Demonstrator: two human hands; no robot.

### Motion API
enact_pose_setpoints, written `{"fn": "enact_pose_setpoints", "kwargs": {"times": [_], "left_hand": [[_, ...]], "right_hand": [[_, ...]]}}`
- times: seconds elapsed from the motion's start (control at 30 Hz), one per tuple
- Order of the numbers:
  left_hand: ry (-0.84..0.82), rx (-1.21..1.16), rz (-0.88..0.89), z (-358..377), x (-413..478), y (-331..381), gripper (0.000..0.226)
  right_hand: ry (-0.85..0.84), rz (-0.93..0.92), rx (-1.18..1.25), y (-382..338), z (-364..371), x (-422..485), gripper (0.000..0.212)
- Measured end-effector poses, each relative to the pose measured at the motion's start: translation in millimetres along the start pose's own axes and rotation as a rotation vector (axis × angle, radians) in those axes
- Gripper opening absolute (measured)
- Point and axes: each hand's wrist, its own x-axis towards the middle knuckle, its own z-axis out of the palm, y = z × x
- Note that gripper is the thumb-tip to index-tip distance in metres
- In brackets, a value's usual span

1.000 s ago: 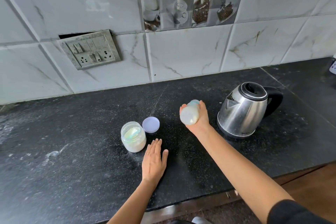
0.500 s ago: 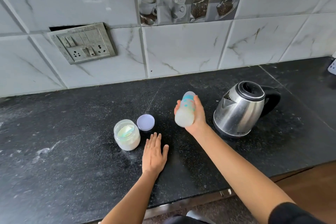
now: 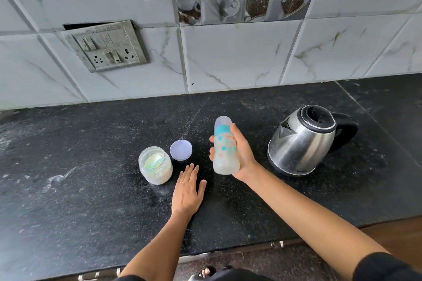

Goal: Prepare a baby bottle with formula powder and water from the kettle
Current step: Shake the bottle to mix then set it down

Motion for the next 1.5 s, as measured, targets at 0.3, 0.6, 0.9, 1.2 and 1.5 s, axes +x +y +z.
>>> {"fn": "enact_pose_setpoints", "kwargs": {"times": [0.3,0.6,0.9,1.2,1.5], "left_hand": [[0.002,0.015,0.010,-0.3,0.6,1.8,0.072],[0.015,0.009,0.018,0.2,2.3,-0.3,0.070],[0.019,0.006,0.022,-0.7,2.2,-1.0,0.058],[0.036,-0.010,0.013,-0.3,2.2,0.6,0.056],[0.053,-0.037,0.013,-1.5,0.6,2.2,0.055]], "right_hand": [[-0.036,0.000,-0.009,10.8,-4.2,-0.2,0.052],[0.032,-0.028,0.153,10.3,1.0,0.5,0.045],[0.109,-0.035,0.274,16.4,-8.4,5.8,0.047],[0.097,-0.087,0.471,5.9,-6.2,6.6,0.045],[0.059,-0.140,0.470,-5.1,5.1,-0.9,0.044]]}}
